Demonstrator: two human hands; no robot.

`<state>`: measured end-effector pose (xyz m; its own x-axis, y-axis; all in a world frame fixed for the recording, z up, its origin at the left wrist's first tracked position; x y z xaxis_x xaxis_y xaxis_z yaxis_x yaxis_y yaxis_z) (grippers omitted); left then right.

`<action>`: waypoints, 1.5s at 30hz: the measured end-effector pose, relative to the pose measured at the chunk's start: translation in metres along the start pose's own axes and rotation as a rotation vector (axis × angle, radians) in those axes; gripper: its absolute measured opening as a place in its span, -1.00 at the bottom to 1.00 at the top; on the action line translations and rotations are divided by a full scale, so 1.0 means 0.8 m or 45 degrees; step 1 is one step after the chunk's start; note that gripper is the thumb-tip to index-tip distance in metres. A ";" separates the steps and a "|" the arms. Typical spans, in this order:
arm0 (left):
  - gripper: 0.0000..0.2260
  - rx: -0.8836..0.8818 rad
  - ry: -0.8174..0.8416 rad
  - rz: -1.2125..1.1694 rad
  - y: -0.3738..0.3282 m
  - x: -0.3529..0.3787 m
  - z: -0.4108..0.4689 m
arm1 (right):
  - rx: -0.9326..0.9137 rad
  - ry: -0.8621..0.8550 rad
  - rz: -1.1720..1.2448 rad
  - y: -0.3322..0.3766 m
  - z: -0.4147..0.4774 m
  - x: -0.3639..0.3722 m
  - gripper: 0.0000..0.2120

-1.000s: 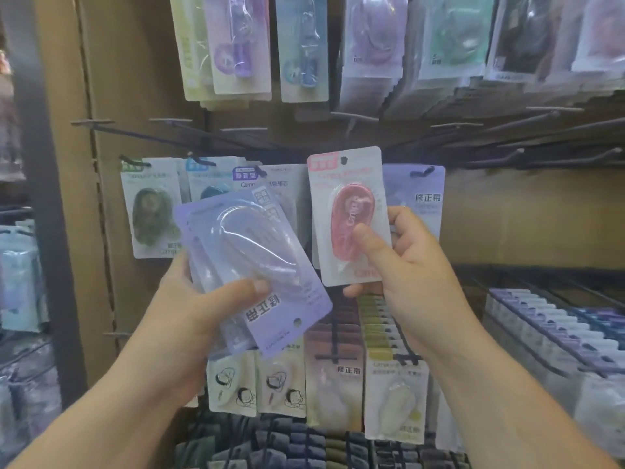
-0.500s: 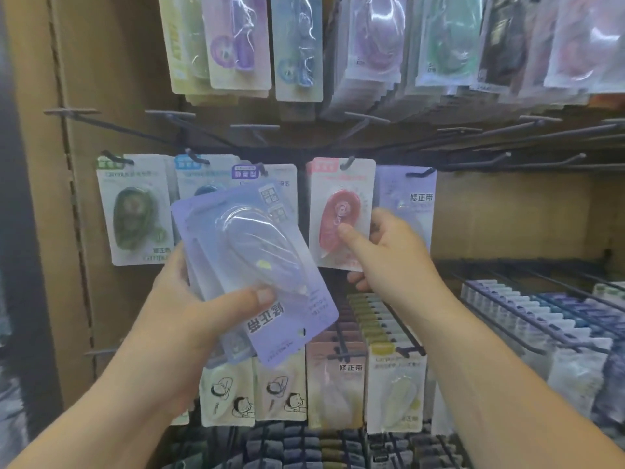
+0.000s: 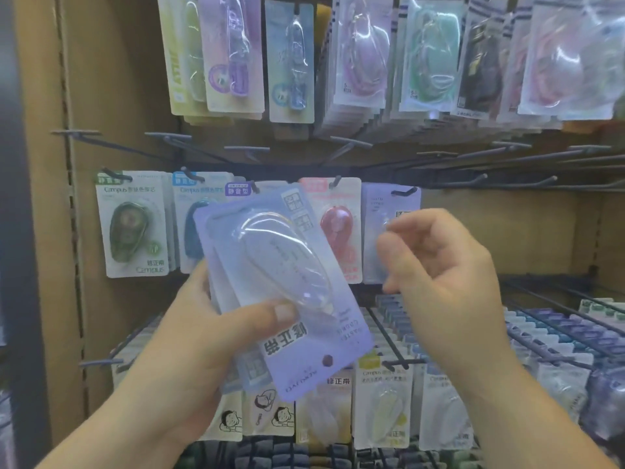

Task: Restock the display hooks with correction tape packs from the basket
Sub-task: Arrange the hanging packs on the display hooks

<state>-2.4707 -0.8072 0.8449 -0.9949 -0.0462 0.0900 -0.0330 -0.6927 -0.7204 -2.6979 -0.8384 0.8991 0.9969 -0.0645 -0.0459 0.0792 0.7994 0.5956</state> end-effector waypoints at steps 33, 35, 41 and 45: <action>-0.32 -0.054 -0.225 0.010 0.054 0.098 0.012 | 0.527 0.189 0.344 -0.105 -0.010 -0.107 -0.81; -0.33 -0.040 -0.248 0.030 0.049 0.088 0.013 | 0.513 0.080 0.390 -0.106 -0.002 -0.123 -0.80; -0.32 -0.005 -0.257 0.054 0.038 0.075 0.013 | 0.521 -0.149 0.592 -0.110 0.014 -0.141 -0.87; -0.29 0.003 -0.254 0.086 0.036 0.073 0.013 | 0.419 -0.026 0.440 -0.090 0.039 -0.111 -0.91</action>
<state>-2.5290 -0.8373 0.8364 -0.9562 -0.2337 0.1763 0.0332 -0.6848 -0.7280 -2.7923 -0.9086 0.8855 0.9643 0.1570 0.2134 -0.2648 0.5449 0.7956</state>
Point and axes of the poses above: each hand's wrist, its own z-axis towards the middle knuckle, its own x-axis out of the palm, y = z × x, the point moved 9 cm from there along z, towards the middle knuckle, and after that the axes turned 7 degrees about x, right-handed, at the moved point
